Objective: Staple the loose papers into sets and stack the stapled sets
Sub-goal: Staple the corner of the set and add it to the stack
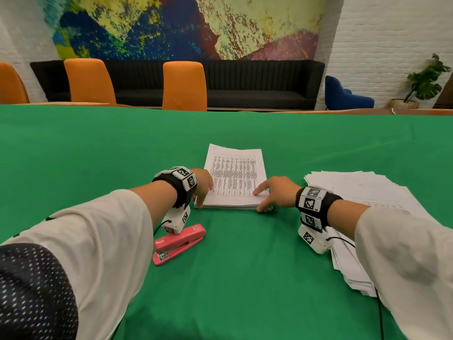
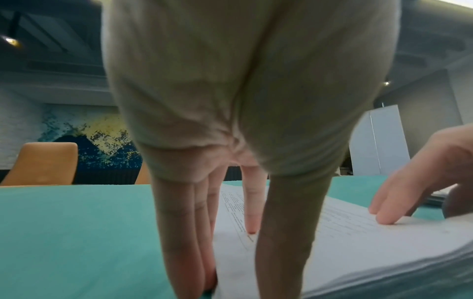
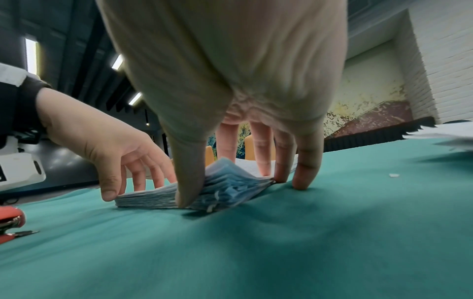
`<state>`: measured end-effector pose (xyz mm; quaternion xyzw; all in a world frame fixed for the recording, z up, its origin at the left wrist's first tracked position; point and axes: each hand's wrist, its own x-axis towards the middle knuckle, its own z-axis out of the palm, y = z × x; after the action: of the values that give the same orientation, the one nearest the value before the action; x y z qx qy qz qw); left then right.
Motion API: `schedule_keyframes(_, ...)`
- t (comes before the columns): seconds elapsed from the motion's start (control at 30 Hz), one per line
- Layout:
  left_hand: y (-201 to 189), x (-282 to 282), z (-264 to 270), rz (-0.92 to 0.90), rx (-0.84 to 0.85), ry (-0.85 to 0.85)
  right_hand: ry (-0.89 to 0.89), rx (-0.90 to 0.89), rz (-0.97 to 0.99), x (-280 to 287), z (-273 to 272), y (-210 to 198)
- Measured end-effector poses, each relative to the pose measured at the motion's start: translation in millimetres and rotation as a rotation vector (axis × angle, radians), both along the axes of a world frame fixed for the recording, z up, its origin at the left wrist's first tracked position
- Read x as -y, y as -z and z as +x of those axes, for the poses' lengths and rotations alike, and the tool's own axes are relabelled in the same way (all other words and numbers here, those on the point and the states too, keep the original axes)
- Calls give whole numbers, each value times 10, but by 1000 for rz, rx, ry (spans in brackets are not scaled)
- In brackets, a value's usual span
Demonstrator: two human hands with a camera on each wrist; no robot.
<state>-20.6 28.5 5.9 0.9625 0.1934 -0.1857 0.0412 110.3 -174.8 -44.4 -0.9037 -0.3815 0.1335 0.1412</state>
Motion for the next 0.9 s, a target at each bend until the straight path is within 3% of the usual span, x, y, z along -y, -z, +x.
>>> schedule_keyframes(0.2, 17, 4, -5, -29, -22, -47, -1, -11, 27, 17, 8, 37)
schedule_keyframes(0.6, -34, 168, -29, 177, -66, 68, 13, -28, 91, 79, 31, 57)
schedule_keyframes(0.9, -95, 194, -79, 157, -85, 102, 19, -47, 103, 106, -27, 9)
